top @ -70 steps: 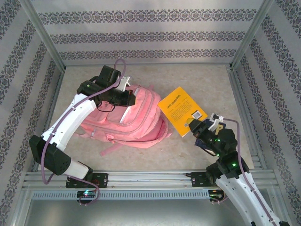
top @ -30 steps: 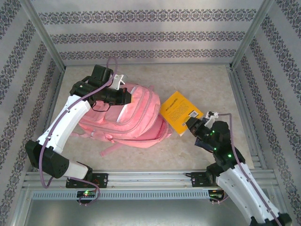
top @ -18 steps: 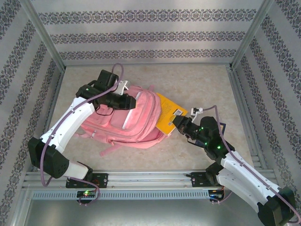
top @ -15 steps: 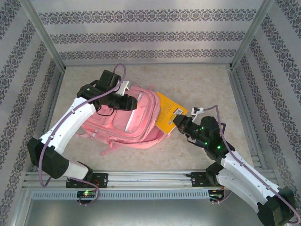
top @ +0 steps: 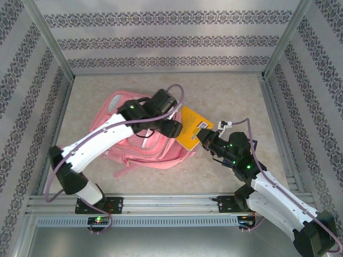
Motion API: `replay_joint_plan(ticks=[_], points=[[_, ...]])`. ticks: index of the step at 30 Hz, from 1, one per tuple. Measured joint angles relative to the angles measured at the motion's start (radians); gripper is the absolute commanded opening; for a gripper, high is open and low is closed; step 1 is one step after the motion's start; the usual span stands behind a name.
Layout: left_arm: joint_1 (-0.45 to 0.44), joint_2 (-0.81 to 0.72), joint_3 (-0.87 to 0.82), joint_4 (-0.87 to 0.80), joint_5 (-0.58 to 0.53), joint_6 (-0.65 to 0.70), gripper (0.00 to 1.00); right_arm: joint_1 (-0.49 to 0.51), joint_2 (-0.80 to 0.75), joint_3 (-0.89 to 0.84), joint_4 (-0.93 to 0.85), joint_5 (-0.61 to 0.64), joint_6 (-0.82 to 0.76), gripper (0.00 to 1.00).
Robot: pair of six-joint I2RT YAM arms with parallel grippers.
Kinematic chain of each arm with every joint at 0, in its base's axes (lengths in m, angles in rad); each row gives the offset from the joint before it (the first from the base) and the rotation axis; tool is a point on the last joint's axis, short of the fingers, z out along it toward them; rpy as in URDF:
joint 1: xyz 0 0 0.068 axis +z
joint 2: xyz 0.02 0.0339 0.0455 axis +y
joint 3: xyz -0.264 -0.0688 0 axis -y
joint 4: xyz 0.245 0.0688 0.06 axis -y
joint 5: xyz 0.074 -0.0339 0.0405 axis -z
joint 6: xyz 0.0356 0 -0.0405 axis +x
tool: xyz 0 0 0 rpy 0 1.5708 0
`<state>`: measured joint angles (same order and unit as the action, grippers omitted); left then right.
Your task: Pack the student bag
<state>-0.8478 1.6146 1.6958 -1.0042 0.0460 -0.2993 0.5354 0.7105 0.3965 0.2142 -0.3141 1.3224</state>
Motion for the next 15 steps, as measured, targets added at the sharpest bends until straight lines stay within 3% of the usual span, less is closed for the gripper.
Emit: replay_joint_plan(ticks=[8,15], points=[[-0.014,0.057,0.0,0.004,-0.111,-0.016,0.55,0.006,-0.008,0.0,0.0,0.006,0.011,0.0],[-0.014,0.09,-0.025,0.04,-0.114,-0.027,0.54,0.006,-0.01,0.0,-0.001,0.006,0.011,0.0]])
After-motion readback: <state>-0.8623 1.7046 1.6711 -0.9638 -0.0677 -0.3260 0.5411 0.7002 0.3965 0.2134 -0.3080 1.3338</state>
